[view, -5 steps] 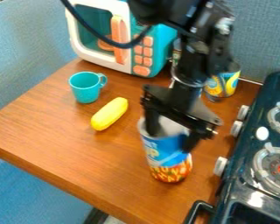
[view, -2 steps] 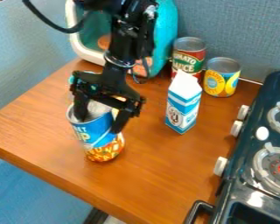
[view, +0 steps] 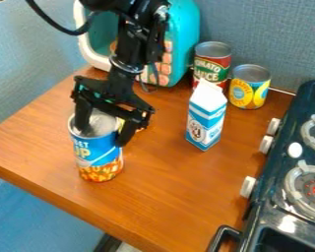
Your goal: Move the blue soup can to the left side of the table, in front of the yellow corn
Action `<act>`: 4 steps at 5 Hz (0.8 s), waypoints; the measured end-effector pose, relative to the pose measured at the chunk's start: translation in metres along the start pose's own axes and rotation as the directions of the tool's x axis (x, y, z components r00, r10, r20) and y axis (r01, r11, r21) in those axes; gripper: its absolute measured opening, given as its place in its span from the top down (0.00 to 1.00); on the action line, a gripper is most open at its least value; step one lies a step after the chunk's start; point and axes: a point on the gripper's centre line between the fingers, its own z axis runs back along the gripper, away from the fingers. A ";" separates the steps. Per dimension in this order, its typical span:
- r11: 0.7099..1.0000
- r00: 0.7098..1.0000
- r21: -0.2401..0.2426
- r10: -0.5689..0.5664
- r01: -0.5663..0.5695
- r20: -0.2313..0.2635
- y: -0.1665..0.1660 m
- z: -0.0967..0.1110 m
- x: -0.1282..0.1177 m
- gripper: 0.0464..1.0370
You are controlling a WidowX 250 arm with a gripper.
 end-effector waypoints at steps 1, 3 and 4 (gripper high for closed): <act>0.976 0.997 -0.217 -0.008 0.025 0.077 -0.003 0.011 0.001 0.04; 0.832 0.982 -0.545 0.002 0.104 0.190 0.003 0.064 -0.016 0.04; 0.790 0.978 -0.592 -0.046 0.160 0.203 0.003 0.069 -0.021 0.04</act>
